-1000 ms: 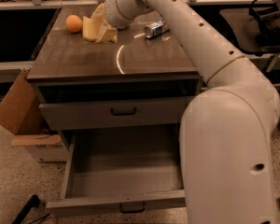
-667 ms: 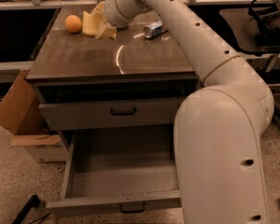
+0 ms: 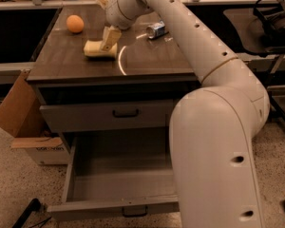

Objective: Pick sponge from middle drawer and place on counter

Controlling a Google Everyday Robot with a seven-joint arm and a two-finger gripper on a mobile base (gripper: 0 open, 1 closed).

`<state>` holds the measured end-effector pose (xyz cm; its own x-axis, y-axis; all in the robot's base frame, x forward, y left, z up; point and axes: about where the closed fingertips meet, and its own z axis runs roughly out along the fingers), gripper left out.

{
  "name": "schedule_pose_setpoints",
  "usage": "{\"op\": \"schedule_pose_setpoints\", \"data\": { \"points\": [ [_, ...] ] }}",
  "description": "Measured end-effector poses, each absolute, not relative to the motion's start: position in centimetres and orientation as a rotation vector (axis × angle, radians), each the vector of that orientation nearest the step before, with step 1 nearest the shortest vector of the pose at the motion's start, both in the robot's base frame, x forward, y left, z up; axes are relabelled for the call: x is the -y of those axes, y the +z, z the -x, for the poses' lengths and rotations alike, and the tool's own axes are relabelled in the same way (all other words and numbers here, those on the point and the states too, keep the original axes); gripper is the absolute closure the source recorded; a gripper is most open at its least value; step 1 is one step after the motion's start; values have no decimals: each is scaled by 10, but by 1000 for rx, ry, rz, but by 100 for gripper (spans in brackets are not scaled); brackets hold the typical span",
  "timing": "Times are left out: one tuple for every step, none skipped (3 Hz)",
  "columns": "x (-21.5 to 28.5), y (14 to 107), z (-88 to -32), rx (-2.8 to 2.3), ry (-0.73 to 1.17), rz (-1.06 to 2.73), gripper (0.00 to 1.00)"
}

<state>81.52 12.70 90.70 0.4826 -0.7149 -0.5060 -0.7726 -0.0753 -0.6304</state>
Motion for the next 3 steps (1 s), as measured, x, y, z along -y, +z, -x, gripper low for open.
{"op": "schedule_pose_setpoints", "data": {
  "points": [
    [-119,907,-813,-1282,76,1805,0],
    [-94,921,-803,-1324,26,1767,0],
    [-64,939,-782,-1371,-44,1708,0]
  ]
}}
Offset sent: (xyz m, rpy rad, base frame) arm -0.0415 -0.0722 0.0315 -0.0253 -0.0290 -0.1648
